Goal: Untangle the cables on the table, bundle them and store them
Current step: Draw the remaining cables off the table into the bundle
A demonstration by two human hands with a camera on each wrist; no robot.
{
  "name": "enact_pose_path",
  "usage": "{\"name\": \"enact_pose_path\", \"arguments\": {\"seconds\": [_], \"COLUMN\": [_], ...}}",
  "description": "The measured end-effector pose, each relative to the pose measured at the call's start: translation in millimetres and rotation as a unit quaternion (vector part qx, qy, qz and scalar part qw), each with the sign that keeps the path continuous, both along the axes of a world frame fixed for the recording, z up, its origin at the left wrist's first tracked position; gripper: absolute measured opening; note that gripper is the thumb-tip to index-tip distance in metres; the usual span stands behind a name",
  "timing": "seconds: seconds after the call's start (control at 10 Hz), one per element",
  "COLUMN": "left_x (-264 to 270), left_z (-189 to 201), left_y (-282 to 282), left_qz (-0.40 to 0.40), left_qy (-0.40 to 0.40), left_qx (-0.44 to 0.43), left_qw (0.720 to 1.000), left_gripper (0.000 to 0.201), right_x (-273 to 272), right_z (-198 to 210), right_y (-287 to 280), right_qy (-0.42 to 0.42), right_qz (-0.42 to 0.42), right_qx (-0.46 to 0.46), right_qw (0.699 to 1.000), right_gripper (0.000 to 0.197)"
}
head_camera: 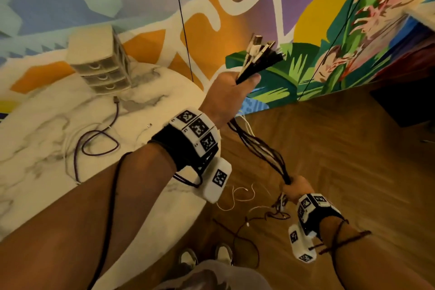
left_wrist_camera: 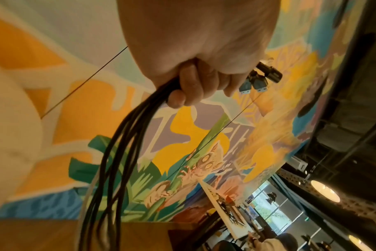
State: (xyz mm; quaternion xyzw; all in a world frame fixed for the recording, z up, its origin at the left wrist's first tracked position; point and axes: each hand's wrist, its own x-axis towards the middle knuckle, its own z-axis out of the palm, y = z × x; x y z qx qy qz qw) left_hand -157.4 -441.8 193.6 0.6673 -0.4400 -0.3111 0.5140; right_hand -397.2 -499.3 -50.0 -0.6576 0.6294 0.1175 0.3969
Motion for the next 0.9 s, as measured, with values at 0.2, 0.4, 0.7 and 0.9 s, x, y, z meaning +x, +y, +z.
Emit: {"name": "enact_pose_path", "arguments": {"seconds": [0.2, 0.4, 0.7, 0.9], "left_x": [-32.1, -65.6, -45.6, -19.1], "left_z": [-36.6, -86.4, -65.6, -45.5], "left_y": [8.7, 10.7, 66.6, 77.2], "left_qz": [-0.023, 0.054, -0.171, -0.045], "left_qy": [0.019, -0.134, -0.129, -0.418], "left_qx": [0.069, 0.345, 0.248, 0.125], "left_qw": [0.997, 0.928, 0.945, 0.899], "left_gripper": [0.050, 0.023, 0.040, 0.019], "right_x": [55.3, 99.0, 116.9, 122.6], "right_z": [102.1, 183.3, 159.6, 147.1], "right_y": [0.5, 14.0, 46.4, 65.9], "right_qy": [-0.475, -0.556, -0.424, -0.446], "right_qz": [0.033, 0.031, 0.001, -0.068], "right_qx": [0.040, 0.138, 0.112, 0.054], "right_qw": [0.878, 0.819, 0.899, 0.891], "right_gripper": [0.041, 0.039, 0.038, 0.035]}}
